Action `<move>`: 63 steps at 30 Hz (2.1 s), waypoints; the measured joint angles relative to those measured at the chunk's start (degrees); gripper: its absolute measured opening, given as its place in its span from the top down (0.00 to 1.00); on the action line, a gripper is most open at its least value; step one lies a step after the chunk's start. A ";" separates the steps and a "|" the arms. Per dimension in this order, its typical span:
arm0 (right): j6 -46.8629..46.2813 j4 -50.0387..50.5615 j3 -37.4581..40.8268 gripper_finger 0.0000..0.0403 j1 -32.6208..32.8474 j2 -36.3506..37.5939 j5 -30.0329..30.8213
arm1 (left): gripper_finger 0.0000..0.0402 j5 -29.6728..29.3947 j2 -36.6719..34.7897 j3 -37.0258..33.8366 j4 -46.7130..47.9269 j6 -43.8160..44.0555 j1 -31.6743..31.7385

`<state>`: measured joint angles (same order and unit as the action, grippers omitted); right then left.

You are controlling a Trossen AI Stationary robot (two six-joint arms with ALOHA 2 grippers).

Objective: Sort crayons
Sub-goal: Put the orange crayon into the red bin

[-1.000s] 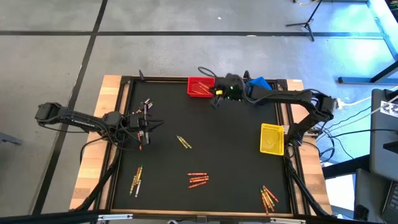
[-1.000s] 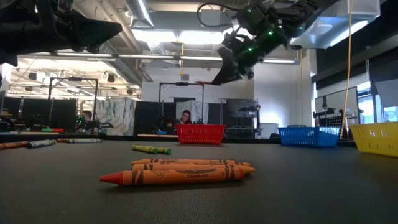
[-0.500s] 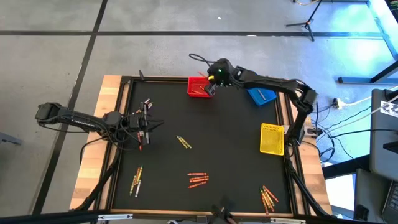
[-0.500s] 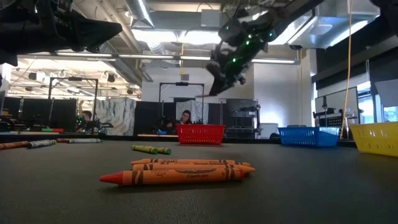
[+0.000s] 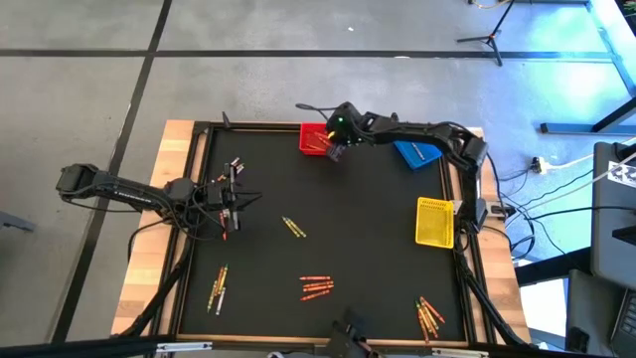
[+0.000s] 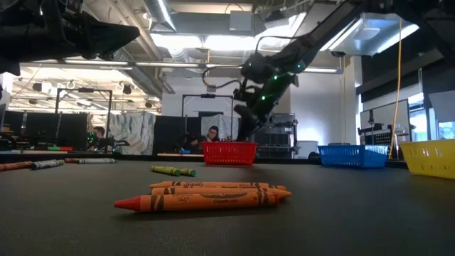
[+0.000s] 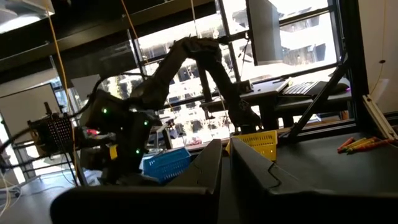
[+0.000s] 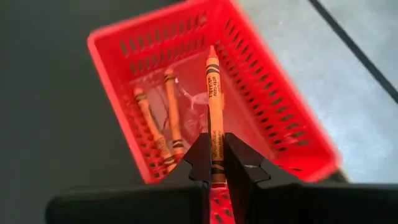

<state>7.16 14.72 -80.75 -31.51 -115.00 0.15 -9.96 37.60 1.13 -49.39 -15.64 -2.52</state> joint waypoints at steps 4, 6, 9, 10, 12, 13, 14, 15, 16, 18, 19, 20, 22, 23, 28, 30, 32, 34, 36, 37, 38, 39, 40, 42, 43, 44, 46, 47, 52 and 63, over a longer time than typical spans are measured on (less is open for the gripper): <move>0.10 -1.31 0.00 0.94 -0.04 -2.25 0.25 | 0.94 -0.01 -0.01 0.00 0.03 0.00 0.00; 0.36 -1.70 0.00 0.94 -0.04 -3.26 0.46 | 0.94 -0.02 -0.02 0.00 0.03 0.00 0.00; 0.66 -2.55 0.02 0.94 -0.04 -4.15 0.76 | 0.94 -0.02 -0.02 0.00 0.03 0.00 0.00; 0.67 -2.69 0.02 0.94 -0.04 -4.26 0.76 | 0.94 -0.02 -0.01 0.00 0.04 0.00 0.00; 0.68 -2.68 0.02 0.94 -0.04 -4.31 0.80 | 0.94 -0.02 0.00 0.00 0.05 0.00 0.00; 0.67 -2.69 0.02 0.94 -0.04 -4.31 0.80 | 0.94 -0.02 -0.02 0.00 0.05 0.00 0.00; 0.67 -2.74 0.02 0.94 -0.04 -4.31 0.80 | 0.94 -0.02 0.00 0.00 0.05 0.00 0.00; 0.67 -2.89 0.02 0.94 -0.04 -4.31 0.80 | 0.94 -0.02 0.00 0.00 0.05 0.00 0.00; 0.66 -3.03 0.02 0.94 -0.02 -4.31 0.80 | 0.94 -0.02 0.00 0.00 0.05 -0.01 0.00; 0.66 -3.08 0.02 0.94 -0.02 -4.31 0.82 | 0.94 -0.04 0.00 0.00 0.05 0.00 0.00; 0.66 -3.08 0.02 0.94 -0.04 -4.31 0.82 | 0.94 -0.02 0.00 0.00 0.05 -0.01 -0.01; 0.66 -3.07 0.02 0.94 -0.04 -4.31 0.83 | 0.94 -0.04 0.00 0.00 0.05 0.00 0.00; 0.66 -3.11 0.02 0.94 -0.03 -4.31 0.84 | 0.94 -0.03 0.00 0.00 0.05 -0.01 -0.01; 0.66 -3.12 0.02 0.94 -0.04 -4.31 0.84 | 0.94 -0.04 0.00 0.00 0.05 0.00 0.00; 0.77 -3.13 0.01 0.94 -0.02 -4.31 0.84 | 0.94 -0.04 0.00 0.01 0.05 -0.02 0.00; 1.03 -3.15 0.02 0.94 -0.02 -4.31 0.89 | 0.94 -0.04 0.00 0.02 0.05 0.00 0.00; 1.05 -3.26 0.02 0.91 -0.02 -4.31 0.89 | 0.94 -0.04 0.00 0.02 0.05 0.00 0.00; 1.07 -3.42 0.02 0.86 -0.02 -4.31 0.89 | 0.94 -0.04 0.00 0.02 0.05 0.00 0.00; 1.07 -4.18 0.02 0.80 -0.02 -4.31 1.14 | 0.94 -0.04 0.00 0.02 0.05 0.00 0.00; 1.15 -4.58 0.02 0.78 -0.02 -4.31 1.17 | 0.94 -0.04 0.00 0.02 0.05 0.00 0.00; 1.64 -4.57 0.02 0.76 -0.02 -4.11 1.16 | 0.94 -0.04 0.00 0.02 0.05 0.00 0.00; 2.20 -4.14 0.03 0.74 -0.02 -3.67 1.15 | 0.94 -0.04 0.00 0.02 0.05 0.00 0.00; 2.65 -3.77 0.07 0.72 -0.02 -3.03 1.11 | 0.94 -0.04 0.00 0.02 0.06 0.00 0.00; 3.51 -2.45 0.07 0.71 0.01 -0.93 0.29 | 0.94 -0.04 0.00 0.02 0.07 0.00 0.00; 3.63 -1.55 0.07 0.71 0.26 0.50 0.07 | 0.94 -0.04 -0.02 0.02 0.05 0.00 0.00; 3.65 -0.61 0.06 0.70 0.48 1.86 -0.39 | 0.94 -0.04 0.00 0.06 0.08 0.00 -0.01; 3.65 1.77 0.04 0.70 1.16 4.70 -0.82 | 0.94 -0.04 -0.01 0.07 0.06 0.00 0.00; 3.65 3.29 0.04 0.70 1.70 6.09 -0.89 | 0.94 -0.04 0.00 0.07 0.08 0.00 0.00; 3.67 8.16 0.02 0.70 7.00 12.22 -1.32 | 0.94 -0.04 -0.02 0.07 0.07 0.00 0.00; 3.67 10.49 0.00 0.70 25.11 14.74 -1.23 | 0.94 0.07 0.00 0.08 0.09 0.04 -0.01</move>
<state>10.83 25.20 -80.75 -6.40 -100.26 -1.08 -9.89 37.60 1.21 -49.30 -15.59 -2.53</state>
